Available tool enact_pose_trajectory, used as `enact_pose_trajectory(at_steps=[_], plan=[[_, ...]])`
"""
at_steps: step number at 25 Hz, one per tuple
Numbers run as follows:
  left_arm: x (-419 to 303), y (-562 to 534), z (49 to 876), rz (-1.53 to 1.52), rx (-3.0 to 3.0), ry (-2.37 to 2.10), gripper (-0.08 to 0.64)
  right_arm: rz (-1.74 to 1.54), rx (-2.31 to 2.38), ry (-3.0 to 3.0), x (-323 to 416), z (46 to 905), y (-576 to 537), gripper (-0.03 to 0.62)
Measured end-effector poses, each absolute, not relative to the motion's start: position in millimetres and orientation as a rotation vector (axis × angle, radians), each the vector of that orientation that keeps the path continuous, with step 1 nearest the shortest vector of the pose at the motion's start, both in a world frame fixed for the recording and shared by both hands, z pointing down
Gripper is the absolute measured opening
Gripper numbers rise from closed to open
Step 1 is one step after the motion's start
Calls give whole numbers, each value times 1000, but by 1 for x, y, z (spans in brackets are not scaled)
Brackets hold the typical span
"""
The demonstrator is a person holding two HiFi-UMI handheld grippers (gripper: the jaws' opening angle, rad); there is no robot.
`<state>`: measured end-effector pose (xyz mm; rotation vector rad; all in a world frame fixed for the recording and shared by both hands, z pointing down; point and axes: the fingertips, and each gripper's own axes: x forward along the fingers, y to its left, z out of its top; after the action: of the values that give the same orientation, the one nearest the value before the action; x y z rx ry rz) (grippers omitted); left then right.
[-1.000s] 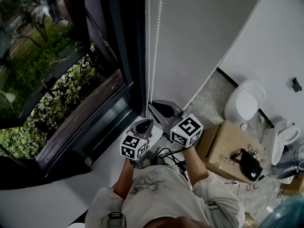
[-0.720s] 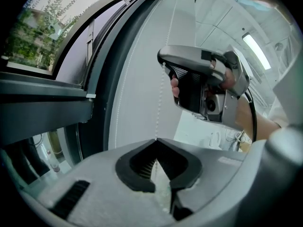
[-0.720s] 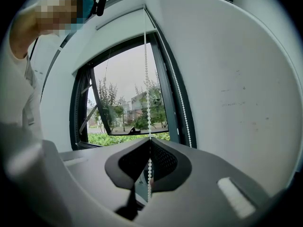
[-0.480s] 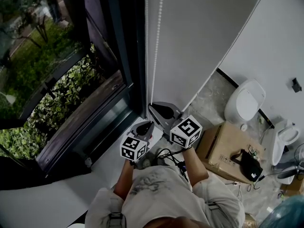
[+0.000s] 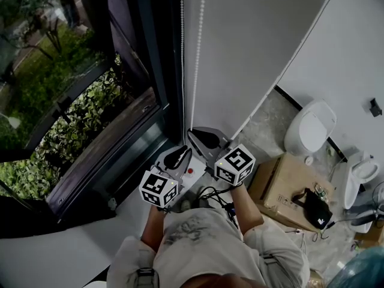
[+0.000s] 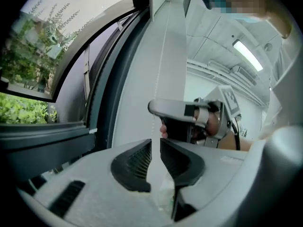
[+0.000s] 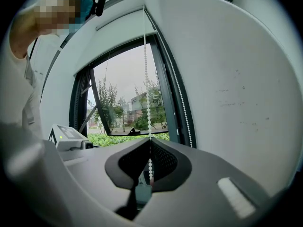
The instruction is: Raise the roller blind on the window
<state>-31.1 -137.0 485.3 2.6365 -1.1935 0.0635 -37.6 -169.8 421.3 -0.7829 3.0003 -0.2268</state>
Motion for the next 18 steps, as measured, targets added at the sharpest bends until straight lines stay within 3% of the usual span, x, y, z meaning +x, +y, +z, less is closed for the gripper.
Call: enact_pose_trajectory(at_steps=[18], plan=[[-39,-165,325,-198,2896,-1342,71,-221,-783,3007,-44,422,-167,11]])
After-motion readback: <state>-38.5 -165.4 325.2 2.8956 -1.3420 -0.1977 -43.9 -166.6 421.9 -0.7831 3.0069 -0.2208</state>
